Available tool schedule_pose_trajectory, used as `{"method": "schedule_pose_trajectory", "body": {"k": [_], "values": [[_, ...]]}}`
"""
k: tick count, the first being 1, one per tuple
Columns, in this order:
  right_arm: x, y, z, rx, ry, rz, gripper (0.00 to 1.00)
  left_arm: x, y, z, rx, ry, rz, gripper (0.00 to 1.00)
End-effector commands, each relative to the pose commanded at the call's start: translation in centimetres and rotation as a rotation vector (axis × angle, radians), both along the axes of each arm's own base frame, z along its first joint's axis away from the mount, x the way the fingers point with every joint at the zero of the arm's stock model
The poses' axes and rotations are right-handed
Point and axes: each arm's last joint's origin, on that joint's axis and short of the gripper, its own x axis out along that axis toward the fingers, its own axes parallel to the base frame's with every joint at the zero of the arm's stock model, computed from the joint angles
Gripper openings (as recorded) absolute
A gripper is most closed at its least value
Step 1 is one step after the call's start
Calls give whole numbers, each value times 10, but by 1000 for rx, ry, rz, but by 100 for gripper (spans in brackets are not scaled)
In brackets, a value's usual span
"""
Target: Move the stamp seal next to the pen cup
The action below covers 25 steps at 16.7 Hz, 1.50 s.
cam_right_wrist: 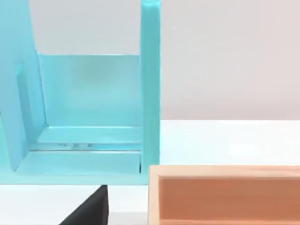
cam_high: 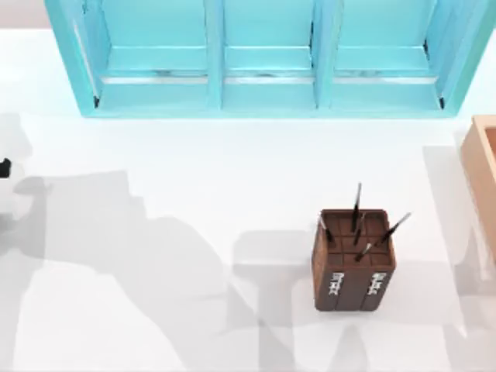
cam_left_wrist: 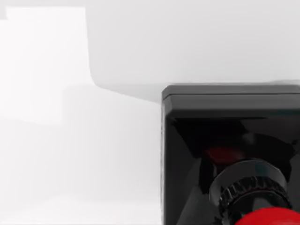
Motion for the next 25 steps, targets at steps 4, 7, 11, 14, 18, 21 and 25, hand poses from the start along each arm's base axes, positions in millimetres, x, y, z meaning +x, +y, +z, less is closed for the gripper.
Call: {"method": "schedule_pose_trajectory", "body": {"k": [4,7,11,14,18,21,25], "values": [[0,0,0,0,0,0,100,0,0,0,0,0,0,0],[0,0,0,0,0,0,100,0,0,0,0,0,0,0],[0,0,0,0,0,0,100,2,-6,4,1,-2,-5,0],[0,0,0,0,0,0,100,14,-35,32,2,-9,-15,0],[0,0,0,0,0,0,100,13,-94,90,1,25,-11,0],[0,0,0,0,0,0,100,3,-131,128,1,11,-4,0],[0,0,0,0,0,0,100,-3,-141,140,0,-1,-3,0]]}}
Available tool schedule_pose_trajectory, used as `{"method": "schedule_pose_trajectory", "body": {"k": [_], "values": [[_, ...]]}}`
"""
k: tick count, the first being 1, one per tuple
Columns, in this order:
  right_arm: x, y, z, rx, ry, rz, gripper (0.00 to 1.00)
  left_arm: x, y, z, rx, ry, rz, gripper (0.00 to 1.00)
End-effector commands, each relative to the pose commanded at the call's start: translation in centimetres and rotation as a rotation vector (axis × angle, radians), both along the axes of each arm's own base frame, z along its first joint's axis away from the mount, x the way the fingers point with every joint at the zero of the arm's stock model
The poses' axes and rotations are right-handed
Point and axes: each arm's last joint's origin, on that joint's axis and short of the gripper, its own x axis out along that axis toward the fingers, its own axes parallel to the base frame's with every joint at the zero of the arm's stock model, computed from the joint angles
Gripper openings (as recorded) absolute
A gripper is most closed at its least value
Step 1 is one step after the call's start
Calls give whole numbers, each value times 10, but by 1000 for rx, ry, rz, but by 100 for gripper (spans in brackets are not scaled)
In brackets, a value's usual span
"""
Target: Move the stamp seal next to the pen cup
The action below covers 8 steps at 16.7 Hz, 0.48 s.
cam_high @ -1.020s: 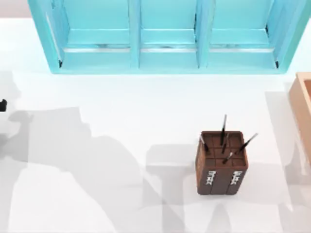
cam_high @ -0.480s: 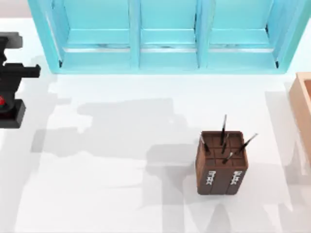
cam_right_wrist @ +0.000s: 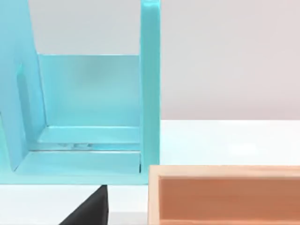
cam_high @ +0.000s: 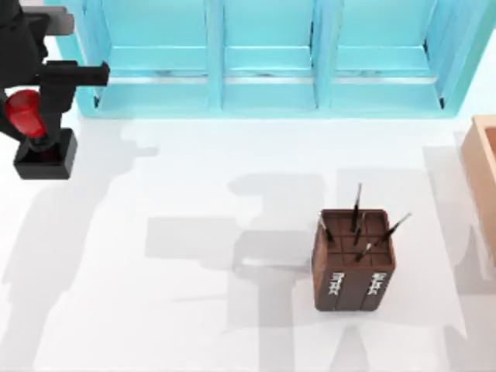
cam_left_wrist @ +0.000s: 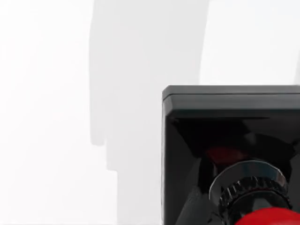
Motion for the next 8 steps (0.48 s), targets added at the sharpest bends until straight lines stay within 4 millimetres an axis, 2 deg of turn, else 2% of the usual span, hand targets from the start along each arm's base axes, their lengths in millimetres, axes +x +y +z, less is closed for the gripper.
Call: {"method": "schedule_pose_trajectory", "body": {"k": [4,6,8], "values": [[0,0,0,0,0,0,100,2,-4,-2,0,6,2,0],[0,0,0,0,0,0,100,2,-25,-2,2,10,3,0],[0,0,0,0,0,0,100,-2,-59,-1,4,15,5,0]]}}
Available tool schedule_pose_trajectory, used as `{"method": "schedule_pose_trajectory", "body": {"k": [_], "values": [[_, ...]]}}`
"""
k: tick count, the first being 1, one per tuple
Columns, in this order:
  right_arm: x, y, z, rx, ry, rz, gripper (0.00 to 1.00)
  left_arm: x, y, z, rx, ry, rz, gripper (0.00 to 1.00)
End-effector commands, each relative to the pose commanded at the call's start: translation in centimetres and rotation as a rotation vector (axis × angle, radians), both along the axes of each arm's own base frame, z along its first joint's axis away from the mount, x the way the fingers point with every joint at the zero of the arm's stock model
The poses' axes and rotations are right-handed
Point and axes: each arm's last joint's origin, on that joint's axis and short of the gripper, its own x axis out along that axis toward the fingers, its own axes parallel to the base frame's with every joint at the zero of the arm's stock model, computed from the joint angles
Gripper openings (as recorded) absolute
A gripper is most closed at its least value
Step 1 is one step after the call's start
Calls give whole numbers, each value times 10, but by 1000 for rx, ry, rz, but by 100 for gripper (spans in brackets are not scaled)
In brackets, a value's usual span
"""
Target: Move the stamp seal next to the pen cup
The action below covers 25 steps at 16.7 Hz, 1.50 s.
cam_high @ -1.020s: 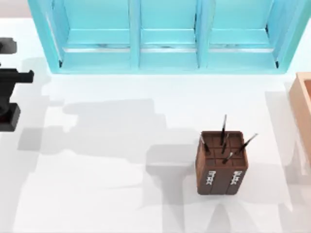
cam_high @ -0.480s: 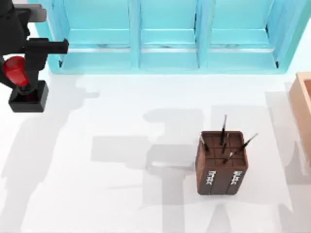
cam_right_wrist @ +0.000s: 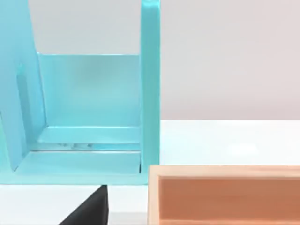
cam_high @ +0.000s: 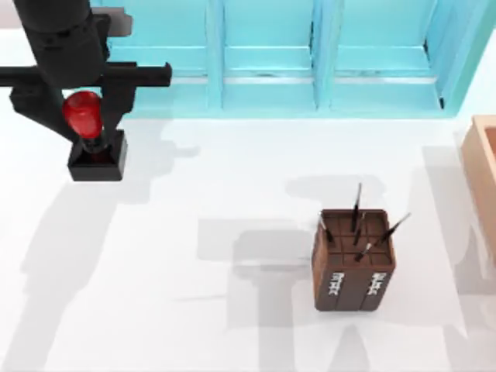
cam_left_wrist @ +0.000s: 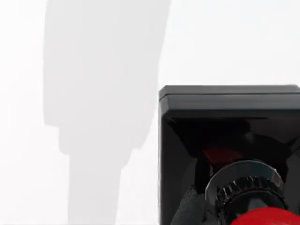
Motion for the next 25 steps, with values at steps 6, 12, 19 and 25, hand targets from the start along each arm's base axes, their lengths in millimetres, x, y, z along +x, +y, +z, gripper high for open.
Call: {"method": "schedule_pose_trajectory", "body": {"k": [6,12,19,25], "values": [[0,0,0,0,0,0,100,-54,-132,1,5,2,-1,0],[0,0,0,0,0,0,100,-86,-173,5,-5,-14,-1,0],[0,0,0,0,0,0,100,-85,-172,-5,-6,-14,-1,0],[0,0,0,0,0,0,100,-86,-173,-10,-5,-14,-1,8]]}}
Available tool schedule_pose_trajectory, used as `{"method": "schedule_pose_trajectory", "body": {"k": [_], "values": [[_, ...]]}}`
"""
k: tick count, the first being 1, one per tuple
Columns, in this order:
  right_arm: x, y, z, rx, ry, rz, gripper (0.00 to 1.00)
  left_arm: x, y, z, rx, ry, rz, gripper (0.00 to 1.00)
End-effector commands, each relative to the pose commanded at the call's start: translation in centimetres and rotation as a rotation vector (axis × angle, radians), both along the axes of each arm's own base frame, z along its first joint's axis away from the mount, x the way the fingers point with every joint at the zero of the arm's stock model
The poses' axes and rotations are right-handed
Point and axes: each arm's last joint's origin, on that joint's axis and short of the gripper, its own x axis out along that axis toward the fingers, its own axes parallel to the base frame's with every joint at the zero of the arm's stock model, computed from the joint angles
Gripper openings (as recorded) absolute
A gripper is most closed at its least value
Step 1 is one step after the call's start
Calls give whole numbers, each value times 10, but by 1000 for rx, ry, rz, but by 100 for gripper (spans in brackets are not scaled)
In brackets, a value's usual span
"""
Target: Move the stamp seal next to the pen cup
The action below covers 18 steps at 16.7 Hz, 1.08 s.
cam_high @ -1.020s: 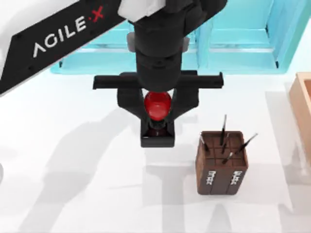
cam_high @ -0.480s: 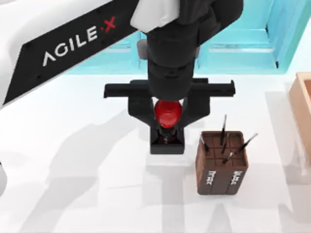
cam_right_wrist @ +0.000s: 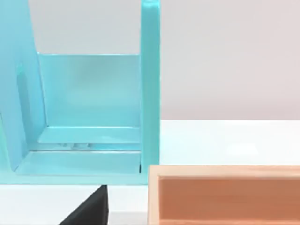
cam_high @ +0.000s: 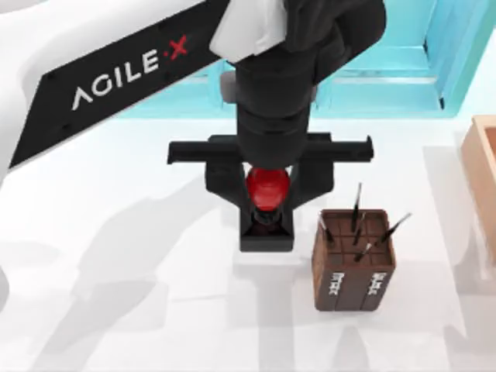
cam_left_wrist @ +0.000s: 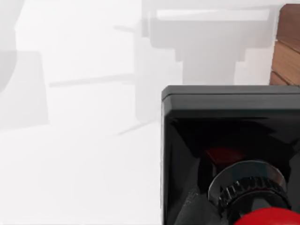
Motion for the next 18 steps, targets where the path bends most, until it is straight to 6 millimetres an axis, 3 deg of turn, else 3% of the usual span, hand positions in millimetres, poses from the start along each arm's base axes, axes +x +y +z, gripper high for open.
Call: {"method": "schedule_pose_trajectory", "body": {"k": [12,18], "values": [[0,0,0,0,0,0,100,0,0,0,0,0,0,98],[0,0,0,0,0,0,100,0,0,0,0,0,0,100]]}}
